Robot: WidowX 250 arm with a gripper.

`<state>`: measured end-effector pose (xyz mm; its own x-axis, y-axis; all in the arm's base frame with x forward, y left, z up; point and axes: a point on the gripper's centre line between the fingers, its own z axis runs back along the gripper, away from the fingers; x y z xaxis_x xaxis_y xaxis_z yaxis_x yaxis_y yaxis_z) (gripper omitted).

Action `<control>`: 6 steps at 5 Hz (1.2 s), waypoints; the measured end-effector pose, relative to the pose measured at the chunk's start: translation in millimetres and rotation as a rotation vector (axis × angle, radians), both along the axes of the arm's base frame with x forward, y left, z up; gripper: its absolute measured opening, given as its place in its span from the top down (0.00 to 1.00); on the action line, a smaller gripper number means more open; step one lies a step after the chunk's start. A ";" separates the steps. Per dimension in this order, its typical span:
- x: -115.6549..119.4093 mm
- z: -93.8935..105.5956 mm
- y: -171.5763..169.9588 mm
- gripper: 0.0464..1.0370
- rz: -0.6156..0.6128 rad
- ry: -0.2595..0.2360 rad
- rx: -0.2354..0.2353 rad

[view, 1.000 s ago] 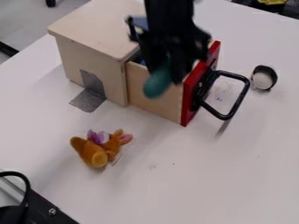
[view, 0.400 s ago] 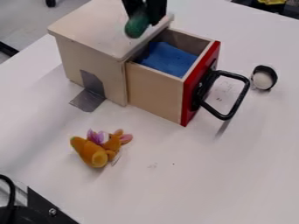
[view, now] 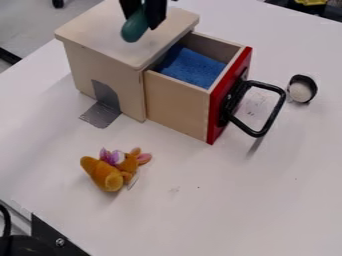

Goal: Put the cucumber on top of the drawer

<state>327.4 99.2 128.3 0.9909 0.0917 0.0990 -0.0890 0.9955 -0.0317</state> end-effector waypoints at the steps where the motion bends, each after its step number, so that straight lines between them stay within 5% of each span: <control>1: -5.2 -15.4 14.0 0.57 0.022 0.051 -0.005; 3: -5.9 -22.1 20.5 0.50 -0.003 0.083 -0.004; 4: -8.2 -18.8 19.5 0.19 -0.009 0.088 -0.003; 5: -9.3 19.6 16.6 0.03 -0.010 0.005 0.021; 6: -10.5 45.8 11.2 0.04 -0.026 -0.042 0.036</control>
